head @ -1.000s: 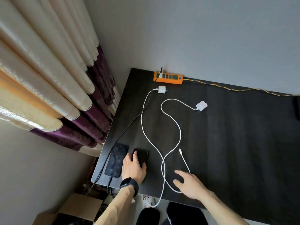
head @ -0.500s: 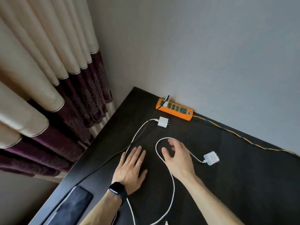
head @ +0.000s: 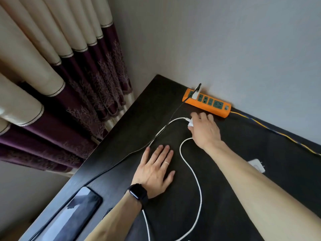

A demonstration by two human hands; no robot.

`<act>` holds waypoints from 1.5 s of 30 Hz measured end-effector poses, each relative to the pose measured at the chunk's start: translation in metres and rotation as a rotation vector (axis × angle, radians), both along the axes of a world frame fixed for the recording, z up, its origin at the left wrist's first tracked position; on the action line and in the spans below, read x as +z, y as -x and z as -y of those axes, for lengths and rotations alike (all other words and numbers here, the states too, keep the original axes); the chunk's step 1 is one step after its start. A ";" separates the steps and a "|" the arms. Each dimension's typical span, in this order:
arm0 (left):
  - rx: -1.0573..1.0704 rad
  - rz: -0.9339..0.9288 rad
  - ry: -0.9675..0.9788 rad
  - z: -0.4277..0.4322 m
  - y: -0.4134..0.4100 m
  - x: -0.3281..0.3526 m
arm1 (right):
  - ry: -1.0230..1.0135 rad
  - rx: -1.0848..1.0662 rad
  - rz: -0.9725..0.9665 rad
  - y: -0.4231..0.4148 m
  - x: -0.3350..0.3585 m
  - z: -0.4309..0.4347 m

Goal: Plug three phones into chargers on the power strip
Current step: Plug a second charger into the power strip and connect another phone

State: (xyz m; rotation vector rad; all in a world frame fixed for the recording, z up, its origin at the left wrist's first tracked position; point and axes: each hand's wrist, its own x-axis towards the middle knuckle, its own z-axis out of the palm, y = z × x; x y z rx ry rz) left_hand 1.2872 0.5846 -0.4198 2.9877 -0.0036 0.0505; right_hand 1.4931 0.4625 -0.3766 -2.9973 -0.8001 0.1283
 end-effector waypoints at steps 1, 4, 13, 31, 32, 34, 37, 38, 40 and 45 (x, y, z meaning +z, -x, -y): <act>-0.046 0.044 -0.015 0.000 0.001 0.001 | 0.011 0.014 -0.003 0.000 0.001 0.008; -0.070 0.148 0.069 0.002 0.002 0.003 | -0.007 0.024 -0.018 -0.001 0.006 0.049; 0.216 0.008 0.430 0.010 -0.025 0.008 | 0.017 -0.143 0.040 0.034 0.004 0.207; 0.202 -0.151 0.178 0.011 -0.035 -0.010 | -0.727 -0.097 -0.161 -0.049 0.033 0.079; 0.202 -0.145 0.184 0.011 -0.035 -0.010 | -0.691 -0.078 -0.143 -0.057 0.032 0.075; 0.203 -0.136 0.216 0.011 -0.036 -0.010 | -0.622 -0.049 -0.108 -0.072 0.032 0.069; 0.211 -0.129 0.259 0.011 -0.036 -0.009 | -0.544 -0.056 -0.124 -0.093 0.031 0.065; 0.212 -0.135 0.258 0.011 -0.035 -0.008 | -0.550 -0.074 -0.163 -0.099 0.032 0.065; 0.218 -0.141 0.238 0.011 -0.035 -0.008 | -0.581 -0.098 -0.243 -0.107 0.032 0.064; 0.234 -0.129 0.246 0.012 -0.036 -0.007 | -0.540 -0.089 -0.335 -0.118 0.027 0.060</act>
